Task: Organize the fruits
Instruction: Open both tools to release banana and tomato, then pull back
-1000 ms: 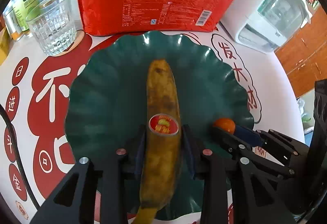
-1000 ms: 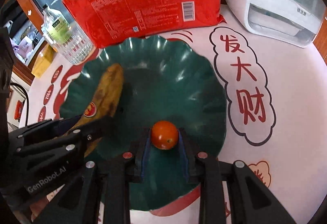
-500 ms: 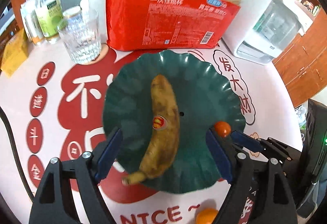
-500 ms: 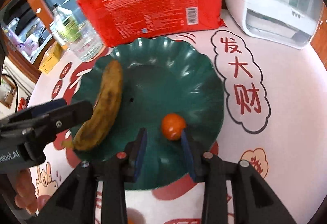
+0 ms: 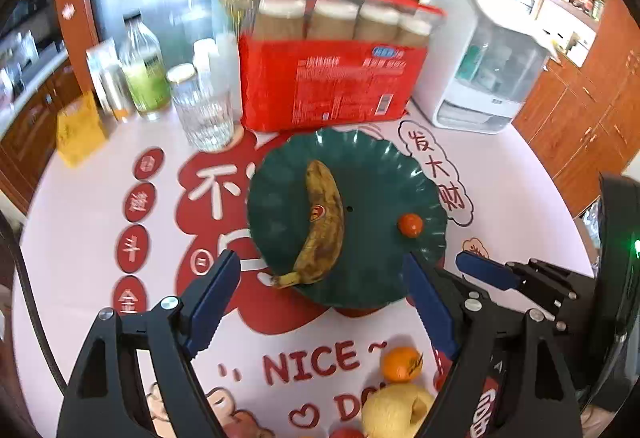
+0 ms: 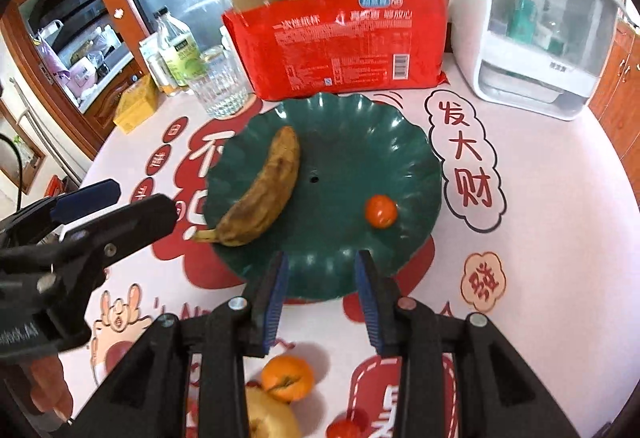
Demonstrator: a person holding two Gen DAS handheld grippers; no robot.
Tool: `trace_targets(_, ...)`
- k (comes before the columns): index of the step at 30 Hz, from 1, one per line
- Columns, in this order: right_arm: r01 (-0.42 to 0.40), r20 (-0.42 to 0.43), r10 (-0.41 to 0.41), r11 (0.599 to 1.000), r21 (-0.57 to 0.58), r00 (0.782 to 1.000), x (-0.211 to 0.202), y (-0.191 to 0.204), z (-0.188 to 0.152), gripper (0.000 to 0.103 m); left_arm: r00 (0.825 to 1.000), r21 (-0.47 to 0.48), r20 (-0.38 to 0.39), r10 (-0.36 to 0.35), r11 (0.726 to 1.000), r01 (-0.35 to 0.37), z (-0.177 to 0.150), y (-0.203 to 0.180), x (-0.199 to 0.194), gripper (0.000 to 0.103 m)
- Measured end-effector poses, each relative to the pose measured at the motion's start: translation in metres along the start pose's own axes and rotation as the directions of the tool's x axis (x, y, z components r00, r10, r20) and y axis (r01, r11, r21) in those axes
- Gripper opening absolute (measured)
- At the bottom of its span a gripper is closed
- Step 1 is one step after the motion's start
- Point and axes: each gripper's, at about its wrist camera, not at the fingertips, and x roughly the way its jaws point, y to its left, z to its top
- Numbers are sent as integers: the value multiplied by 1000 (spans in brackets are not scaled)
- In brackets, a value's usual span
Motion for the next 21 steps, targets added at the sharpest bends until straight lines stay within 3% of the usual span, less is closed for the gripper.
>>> trace_targets(9, -6, 57, 6, 1000, -7, 998, -55, 15, -27, 35, 998, 14, 46, 36, 999, -36, -31, -6, -65, 82)
trace_targets(21, -24, 102, 27, 999, -26, 994, -114, 37, -67, 35, 996, -43, 8, 84, 996, -83, -81, 4, -133, 81)
